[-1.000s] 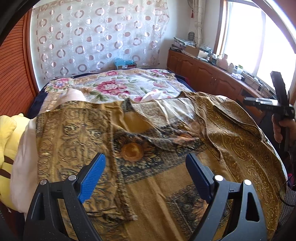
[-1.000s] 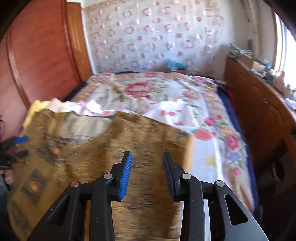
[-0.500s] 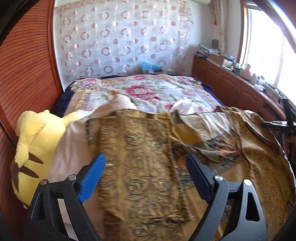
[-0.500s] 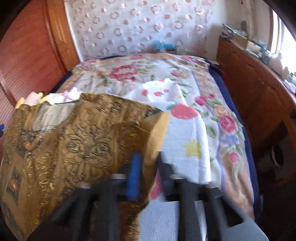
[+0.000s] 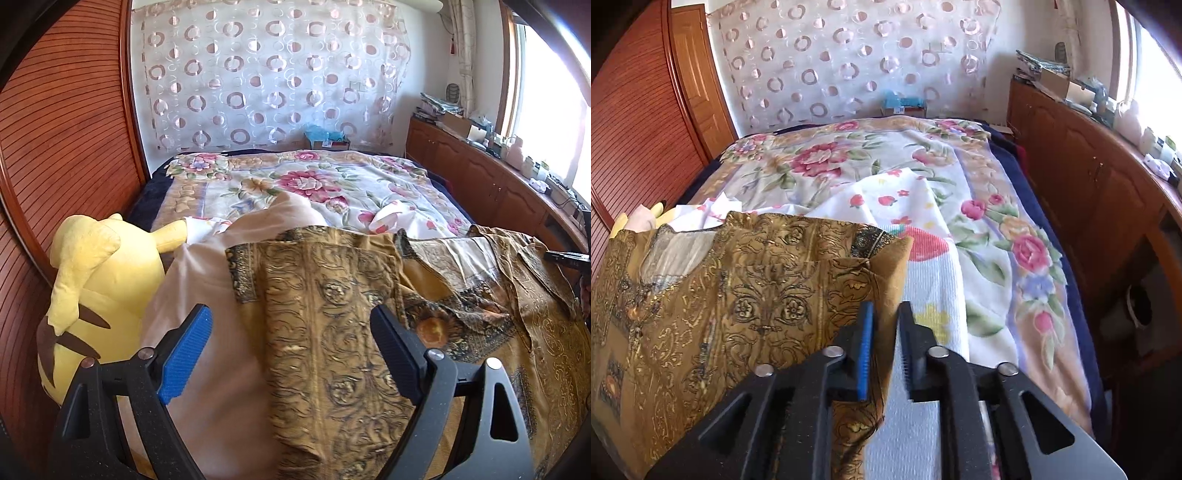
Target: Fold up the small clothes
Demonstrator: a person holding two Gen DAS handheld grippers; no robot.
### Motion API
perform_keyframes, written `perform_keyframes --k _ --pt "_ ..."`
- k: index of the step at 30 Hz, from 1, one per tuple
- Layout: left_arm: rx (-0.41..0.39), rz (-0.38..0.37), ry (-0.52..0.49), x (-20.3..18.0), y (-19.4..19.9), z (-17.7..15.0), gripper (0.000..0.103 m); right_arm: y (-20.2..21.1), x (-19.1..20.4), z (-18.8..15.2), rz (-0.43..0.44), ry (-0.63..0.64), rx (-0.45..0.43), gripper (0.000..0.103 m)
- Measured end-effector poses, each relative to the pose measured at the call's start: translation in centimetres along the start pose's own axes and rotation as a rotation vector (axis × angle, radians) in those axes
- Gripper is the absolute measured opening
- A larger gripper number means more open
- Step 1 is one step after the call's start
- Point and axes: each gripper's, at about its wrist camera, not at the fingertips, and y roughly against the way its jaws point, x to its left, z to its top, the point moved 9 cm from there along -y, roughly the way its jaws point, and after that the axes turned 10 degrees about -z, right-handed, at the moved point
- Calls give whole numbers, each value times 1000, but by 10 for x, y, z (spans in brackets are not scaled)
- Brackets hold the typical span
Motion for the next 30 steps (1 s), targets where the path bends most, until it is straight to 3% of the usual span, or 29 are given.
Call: perform_keyframes --k 6,12,27,30 --pt "23 -16 31 17 -11 1 62 5 2 2 -25 26 5 26" --pt "51 -3 53 31 -26 9 55 5 5 1 -46 37 -14 28" --pt "89 -56 78 33 -43 17 55 6 4 -1 -52 36 -15 33" --pt "95 -92 93 30 -44 15 43 6 2 0 -60 42 -15 34"
